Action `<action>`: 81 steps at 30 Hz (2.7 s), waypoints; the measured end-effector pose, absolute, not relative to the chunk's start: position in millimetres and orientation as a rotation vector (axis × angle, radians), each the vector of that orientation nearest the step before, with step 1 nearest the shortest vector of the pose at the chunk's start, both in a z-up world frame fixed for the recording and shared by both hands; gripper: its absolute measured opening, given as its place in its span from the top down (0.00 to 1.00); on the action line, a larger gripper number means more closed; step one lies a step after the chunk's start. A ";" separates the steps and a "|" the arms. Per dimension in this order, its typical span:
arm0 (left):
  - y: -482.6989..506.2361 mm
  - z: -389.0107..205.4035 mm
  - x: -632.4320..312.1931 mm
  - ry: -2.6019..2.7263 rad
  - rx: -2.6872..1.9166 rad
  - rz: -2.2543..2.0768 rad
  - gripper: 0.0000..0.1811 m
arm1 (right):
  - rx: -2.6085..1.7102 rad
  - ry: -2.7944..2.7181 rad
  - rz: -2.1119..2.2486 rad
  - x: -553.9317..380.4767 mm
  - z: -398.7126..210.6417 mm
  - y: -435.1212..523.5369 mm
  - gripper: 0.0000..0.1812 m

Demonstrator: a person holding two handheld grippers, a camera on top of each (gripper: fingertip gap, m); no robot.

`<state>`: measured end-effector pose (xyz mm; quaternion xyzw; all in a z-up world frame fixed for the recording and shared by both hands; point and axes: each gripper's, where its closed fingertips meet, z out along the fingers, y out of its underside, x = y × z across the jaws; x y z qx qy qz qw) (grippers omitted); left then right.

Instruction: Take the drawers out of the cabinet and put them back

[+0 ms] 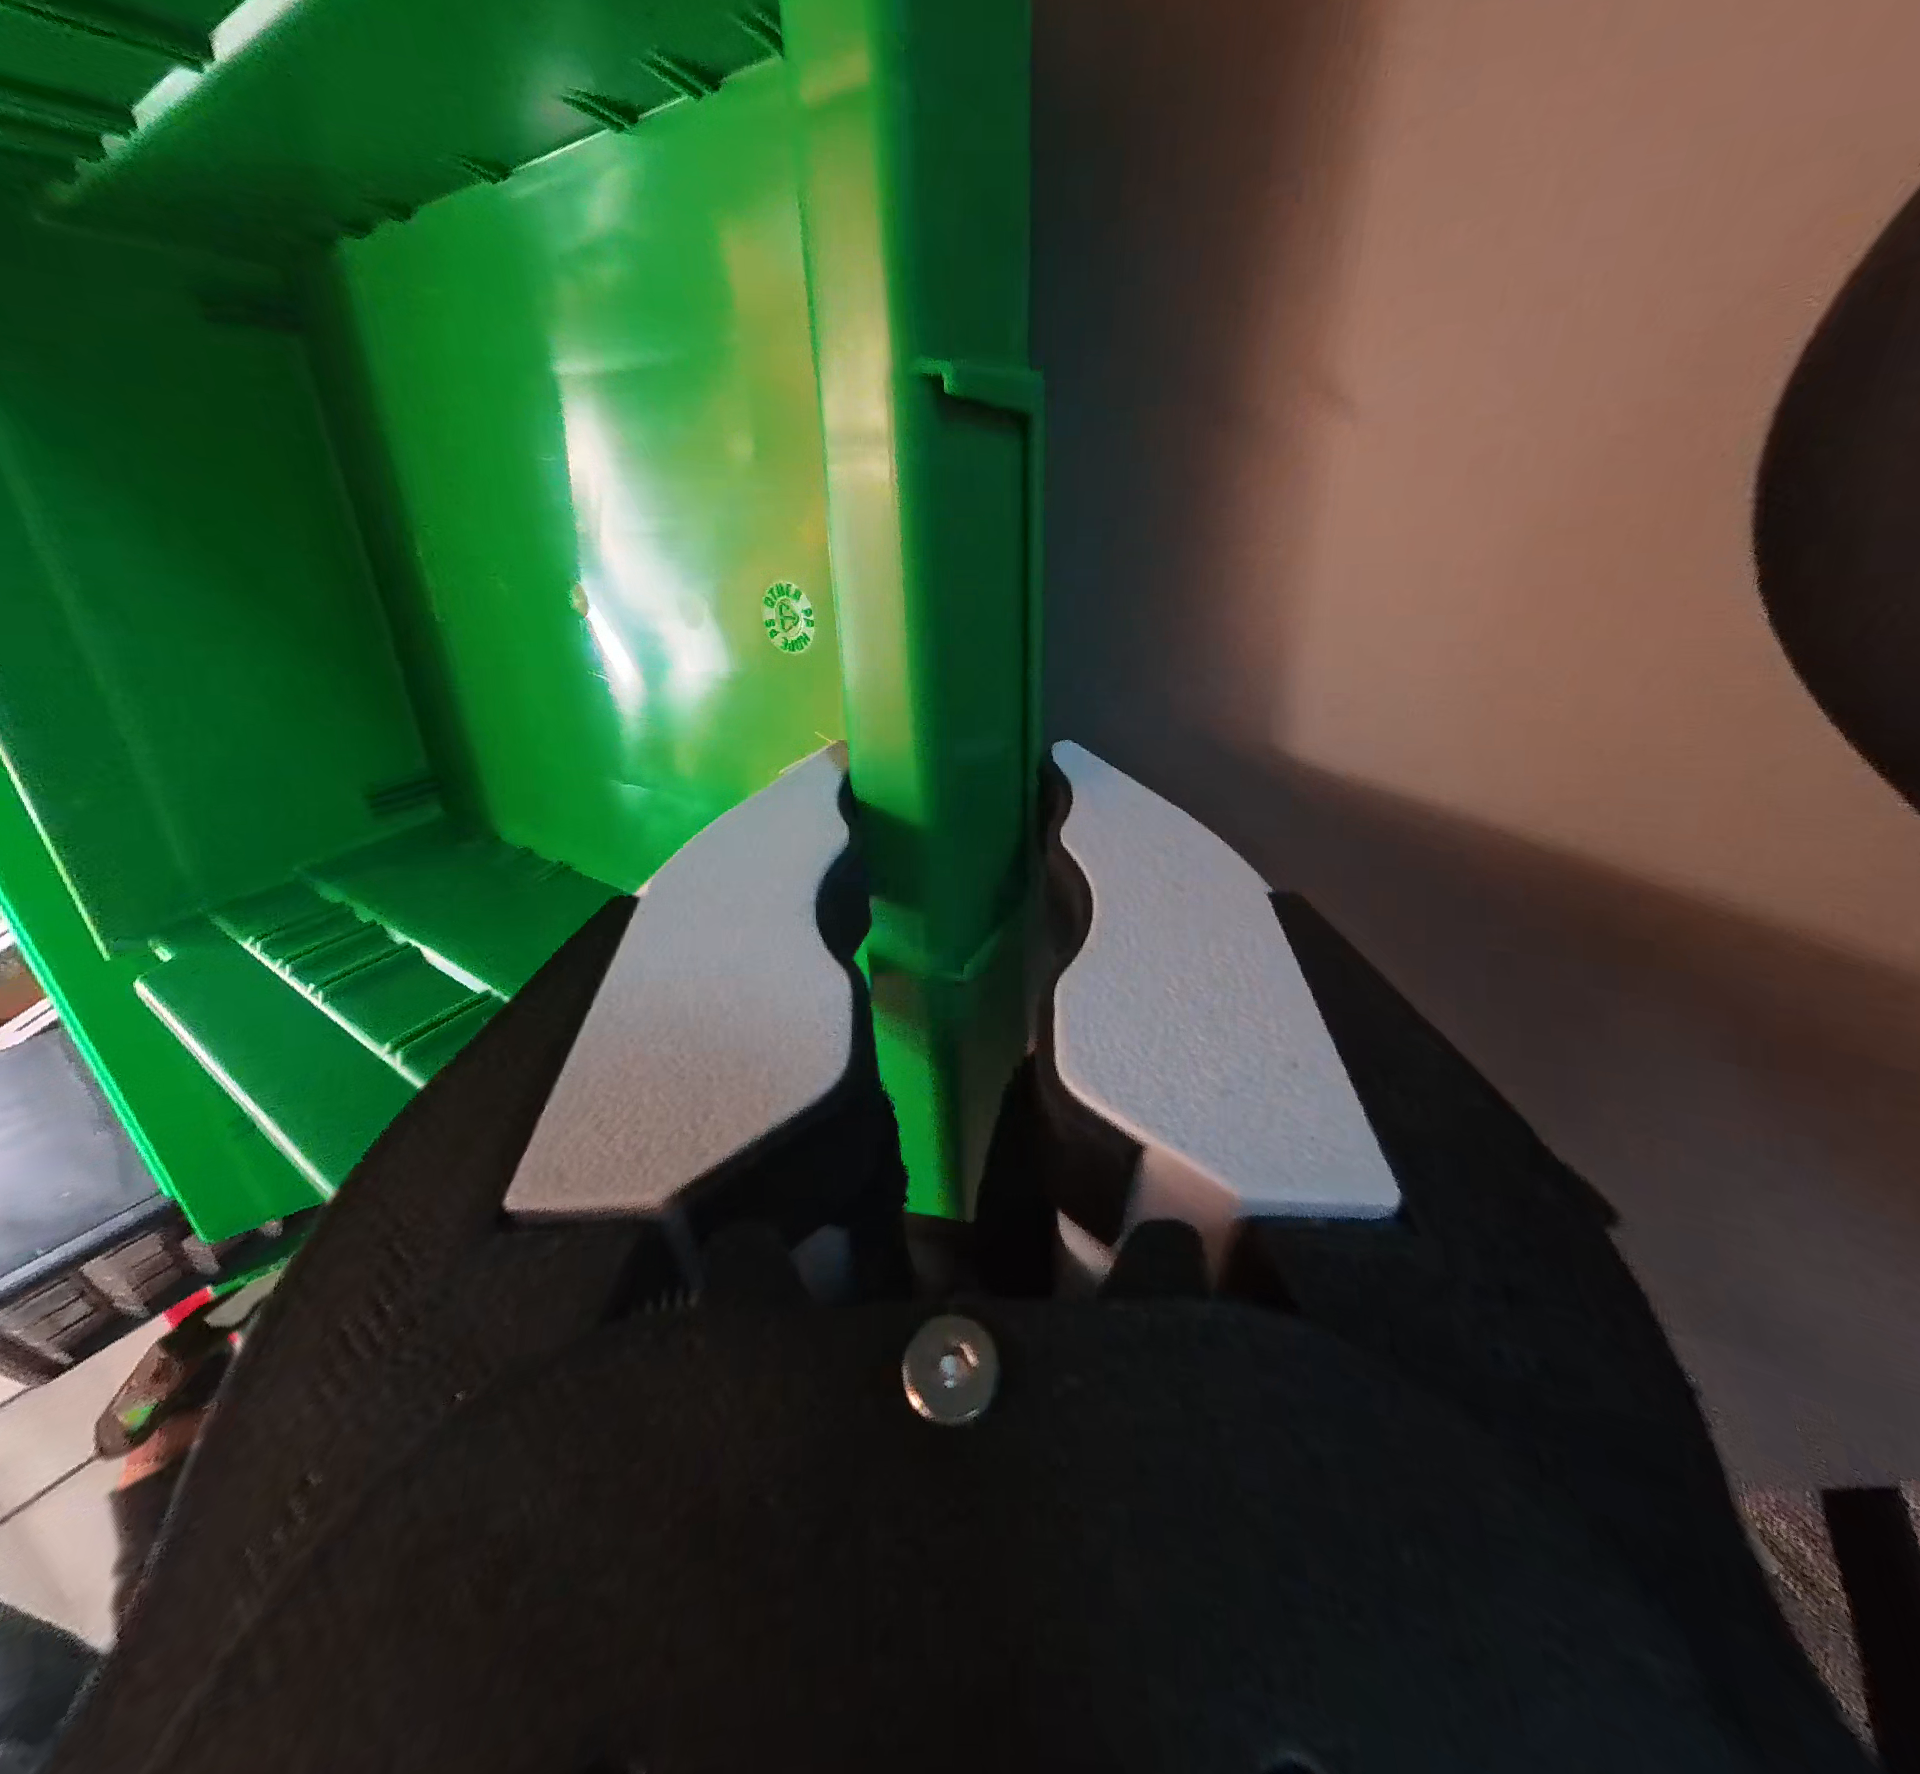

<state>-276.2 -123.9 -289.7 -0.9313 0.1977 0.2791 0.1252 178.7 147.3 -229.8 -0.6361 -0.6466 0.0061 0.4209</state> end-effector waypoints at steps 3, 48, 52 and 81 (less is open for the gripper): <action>-120.2 -289.4 -276.5 0.571 -2.688 0.801 0.84 | -1.632 -1.577 0.047 188.3 -229.1 152.0 0.77; -105.3 -169.6 -280.2 0.496 -2.110 1.168 0.83 | -1.064 -2.487 0.006 80.7 -246.6 109.6 0.92; -114.4 -151.3 -285.1 0.469 -2.073 1.198 0.83 | -0.907 -2.589 0.009 71.4 -247.1 93.1 0.94; -46.7 -91.1 -154.9 0.903 -1.733 1.216 0.83 | -1.075 -1.379 0.816 34.6 -96.7 60.5 0.70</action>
